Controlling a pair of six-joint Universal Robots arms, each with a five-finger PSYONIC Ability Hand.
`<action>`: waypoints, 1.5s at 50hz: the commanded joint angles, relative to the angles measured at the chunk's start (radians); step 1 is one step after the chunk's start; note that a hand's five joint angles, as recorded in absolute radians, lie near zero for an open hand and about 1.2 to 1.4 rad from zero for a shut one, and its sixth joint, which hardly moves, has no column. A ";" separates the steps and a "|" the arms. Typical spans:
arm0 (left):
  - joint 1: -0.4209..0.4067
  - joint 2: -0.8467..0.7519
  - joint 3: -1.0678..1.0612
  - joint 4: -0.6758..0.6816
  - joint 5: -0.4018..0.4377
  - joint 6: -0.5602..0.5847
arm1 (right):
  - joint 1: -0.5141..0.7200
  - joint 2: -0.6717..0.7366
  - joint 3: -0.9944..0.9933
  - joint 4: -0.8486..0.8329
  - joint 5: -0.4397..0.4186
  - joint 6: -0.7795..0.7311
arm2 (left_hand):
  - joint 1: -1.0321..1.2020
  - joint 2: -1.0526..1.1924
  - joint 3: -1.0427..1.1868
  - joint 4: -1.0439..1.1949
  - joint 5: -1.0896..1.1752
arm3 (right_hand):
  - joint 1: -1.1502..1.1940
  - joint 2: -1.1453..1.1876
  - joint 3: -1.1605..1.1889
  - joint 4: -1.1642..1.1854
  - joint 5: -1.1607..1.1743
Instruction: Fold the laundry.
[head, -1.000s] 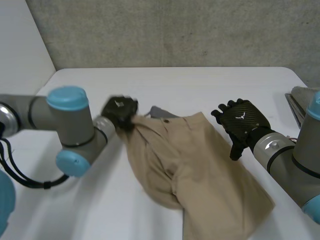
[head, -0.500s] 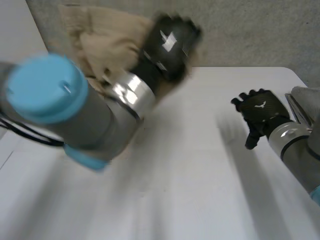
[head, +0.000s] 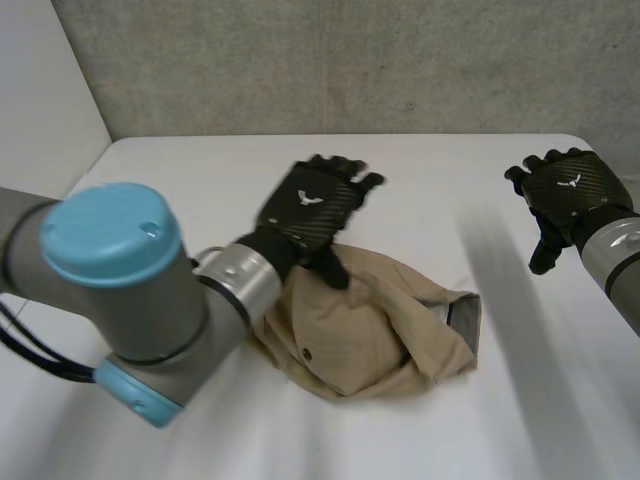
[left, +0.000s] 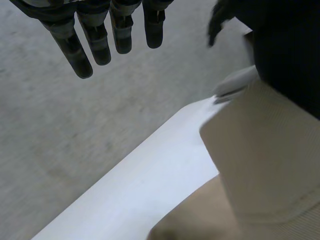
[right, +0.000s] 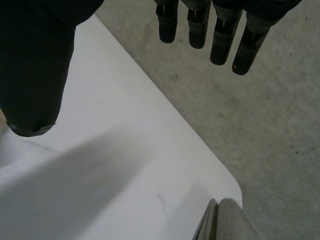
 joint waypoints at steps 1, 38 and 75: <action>0.127 0.091 -0.109 0.000 0.005 -0.001 | 0.016 -0.111 0.021 0.105 -0.058 -0.047 | -0.017 -0.028 -0.035 -0.028 -0.051 | 0.036 -0.044 -0.041 -0.059 -0.068; 0.334 -0.013 -0.110 -0.006 0.085 -0.054 | 0.485 0.117 -0.055 0.186 0.050 0.129 | -0.017 -0.028 -0.035 -0.028 -0.051 | 0.036 -0.044 -0.041 -0.059 -0.068; 0.224 0.155 -0.058 -0.165 0.028 0.101 | 0.297 -0.059 -0.004 0.044 -0.031 0.091 | 1.205 1.194 1.187 1.194 1.171 | 1.258 1.177 1.181 1.162 1.154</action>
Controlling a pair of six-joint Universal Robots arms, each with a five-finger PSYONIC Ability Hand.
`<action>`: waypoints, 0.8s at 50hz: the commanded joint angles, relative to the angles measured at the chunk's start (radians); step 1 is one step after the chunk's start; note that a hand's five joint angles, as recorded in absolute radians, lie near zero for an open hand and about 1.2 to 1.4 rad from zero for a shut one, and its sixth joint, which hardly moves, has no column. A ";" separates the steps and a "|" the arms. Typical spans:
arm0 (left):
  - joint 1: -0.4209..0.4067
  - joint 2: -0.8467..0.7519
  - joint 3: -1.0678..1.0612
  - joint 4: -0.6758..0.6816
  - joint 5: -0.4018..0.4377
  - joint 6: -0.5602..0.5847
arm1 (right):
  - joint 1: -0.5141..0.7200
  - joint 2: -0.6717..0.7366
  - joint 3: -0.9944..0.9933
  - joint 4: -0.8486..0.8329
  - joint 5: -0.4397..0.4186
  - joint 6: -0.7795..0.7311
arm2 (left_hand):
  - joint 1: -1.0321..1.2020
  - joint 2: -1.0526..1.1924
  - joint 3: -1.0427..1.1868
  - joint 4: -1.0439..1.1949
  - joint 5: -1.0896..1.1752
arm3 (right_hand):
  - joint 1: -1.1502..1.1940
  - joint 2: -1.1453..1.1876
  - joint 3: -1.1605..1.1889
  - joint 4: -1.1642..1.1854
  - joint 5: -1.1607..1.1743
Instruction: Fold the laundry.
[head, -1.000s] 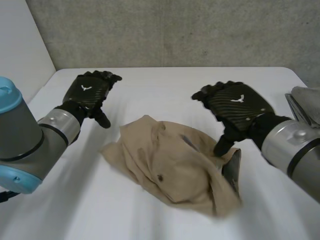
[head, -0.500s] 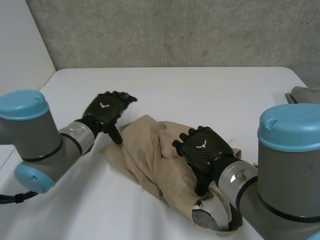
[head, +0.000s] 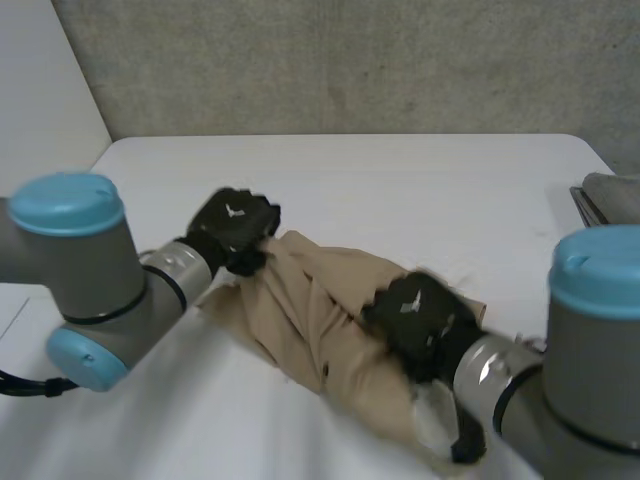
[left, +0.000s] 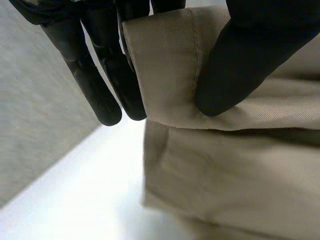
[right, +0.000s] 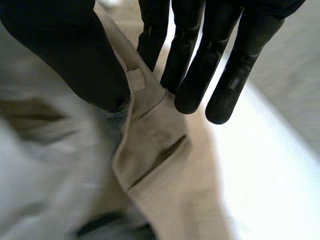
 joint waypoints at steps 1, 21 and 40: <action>0.007 0.232 -0.033 -0.082 -0.020 -0.018 | -0.103 -0.120 -0.088 -0.086 0.006 0.050 | 0.285 0.207 0.213 0.203 0.269 | 0.440 0.234 0.217 0.212 0.249; 0.084 0.608 0.027 -0.209 -0.018 -0.257 | -0.322 -0.120 -0.456 0.122 -0.088 0.221 | 0.285 0.207 0.213 0.203 0.269 | 0.440 0.234 0.217 0.212 0.249; 0.121 0.702 0.025 -0.209 -0.018 -0.320 | -0.339 -0.203 -0.538 0.194 -0.146 0.219 | 0.285 0.207 0.213 0.203 0.269 | 0.440 0.234 0.217 0.212 0.249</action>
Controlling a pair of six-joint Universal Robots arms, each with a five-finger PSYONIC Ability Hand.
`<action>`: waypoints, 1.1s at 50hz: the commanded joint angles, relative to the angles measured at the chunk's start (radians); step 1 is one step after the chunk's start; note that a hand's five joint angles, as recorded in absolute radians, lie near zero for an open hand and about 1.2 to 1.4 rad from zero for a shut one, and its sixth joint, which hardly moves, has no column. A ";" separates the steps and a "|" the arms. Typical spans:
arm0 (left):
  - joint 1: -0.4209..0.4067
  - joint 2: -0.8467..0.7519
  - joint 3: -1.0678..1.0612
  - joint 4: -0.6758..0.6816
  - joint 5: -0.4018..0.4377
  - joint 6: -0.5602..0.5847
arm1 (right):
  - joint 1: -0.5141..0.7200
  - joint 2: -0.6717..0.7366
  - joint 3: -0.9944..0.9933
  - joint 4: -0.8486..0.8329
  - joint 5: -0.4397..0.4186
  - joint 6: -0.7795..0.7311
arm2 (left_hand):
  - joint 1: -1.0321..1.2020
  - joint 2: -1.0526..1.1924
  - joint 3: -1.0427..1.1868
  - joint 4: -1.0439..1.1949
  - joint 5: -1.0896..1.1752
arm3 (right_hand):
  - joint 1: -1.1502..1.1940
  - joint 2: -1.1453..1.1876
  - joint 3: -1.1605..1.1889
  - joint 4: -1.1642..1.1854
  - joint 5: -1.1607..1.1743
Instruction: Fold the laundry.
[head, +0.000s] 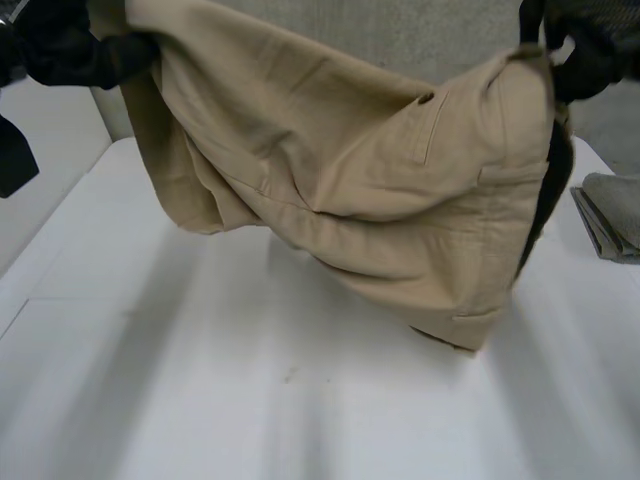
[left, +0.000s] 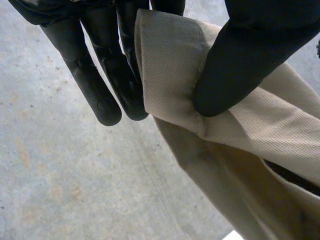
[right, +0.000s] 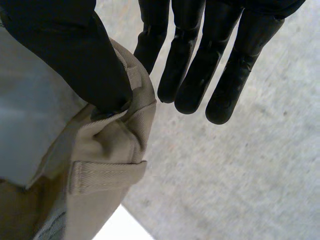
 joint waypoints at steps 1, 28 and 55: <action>0.033 -0.007 -0.007 0.005 0.004 -0.010 | -0.010 0.055 -0.063 0.056 -0.055 -0.006 | 0.284 0.200 0.203 0.198 0.269 | 0.438 0.221 0.217 0.208 0.242; 0.001 -0.697 0.045 0.139 -0.060 0.003 | 0.019 0.573 -0.335 0.118 0.264 -0.216 | -0.919 -1.003 -1.000 -1.005 -0.935 | -0.784 -1.001 -1.005 -1.014 -0.980; -0.062 -0.963 0.126 0.205 0.046 0.332 | 0.056 0.394 0.314 -0.062 0.050 0.011 | -0.605 -0.689 -0.686 -0.691 -0.621 | -0.691 -0.908 -0.912 -0.921 -0.888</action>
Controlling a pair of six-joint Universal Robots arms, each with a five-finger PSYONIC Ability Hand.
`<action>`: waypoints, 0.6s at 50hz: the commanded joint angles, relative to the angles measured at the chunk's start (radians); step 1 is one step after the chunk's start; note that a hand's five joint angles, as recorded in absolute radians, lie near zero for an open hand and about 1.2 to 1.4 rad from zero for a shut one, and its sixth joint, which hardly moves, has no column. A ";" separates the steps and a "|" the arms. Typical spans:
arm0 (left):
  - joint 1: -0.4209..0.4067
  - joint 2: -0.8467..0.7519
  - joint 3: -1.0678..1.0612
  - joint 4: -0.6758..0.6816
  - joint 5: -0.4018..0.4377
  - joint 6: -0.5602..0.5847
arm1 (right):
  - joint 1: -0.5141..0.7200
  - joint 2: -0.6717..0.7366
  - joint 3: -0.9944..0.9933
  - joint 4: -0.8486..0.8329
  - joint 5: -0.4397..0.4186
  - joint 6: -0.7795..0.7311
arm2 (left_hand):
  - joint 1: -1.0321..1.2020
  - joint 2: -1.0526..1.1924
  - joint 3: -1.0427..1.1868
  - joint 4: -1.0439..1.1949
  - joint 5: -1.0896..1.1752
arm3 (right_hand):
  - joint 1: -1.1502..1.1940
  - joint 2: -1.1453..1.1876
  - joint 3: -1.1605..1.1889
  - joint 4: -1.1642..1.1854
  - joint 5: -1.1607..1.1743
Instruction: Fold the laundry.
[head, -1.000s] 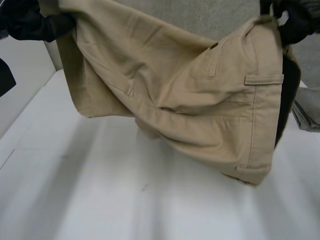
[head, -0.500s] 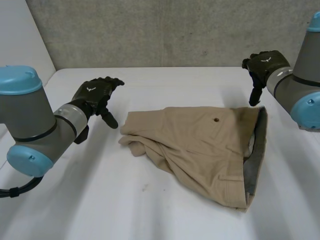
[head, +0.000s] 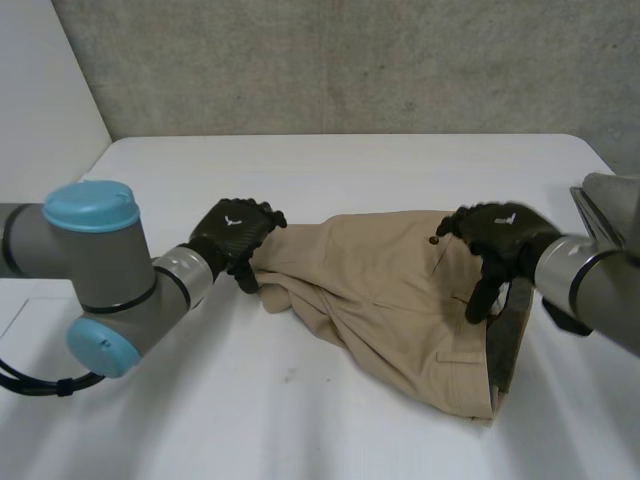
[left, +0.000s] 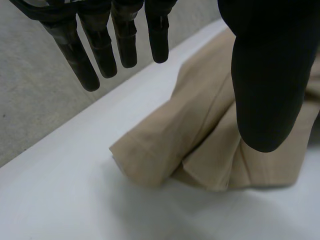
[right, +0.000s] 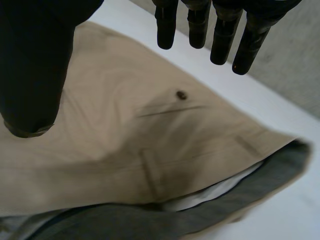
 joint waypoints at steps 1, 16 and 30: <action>-0.001 -0.094 0.063 -0.002 -0.001 0.042 | 0.014 0.078 0.075 -0.129 0.011 0.069 | 0.257 0.256 0.257 0.254 0.250 | 0.072 0.055 0.058 0.040 0.029; -0.012 -0.007 0.078 -0.005 -0.016 0.044 | 0.027 0.236 0.062 -0.173 0.044 0.074 | 1.047 1.046 1.047 1.044 1.041 | 0.013 -0.004 0.000 -0.019 -0.030; -0.065 0.320 -0.012 -0.014 -0.015 -0.031 | 0.054 0.237 0.069 -0.242 0.108 0.086 | 1.047 1.046 1.047 1.044 1.041 | 0.201 0.183 0.187 0.169 0.157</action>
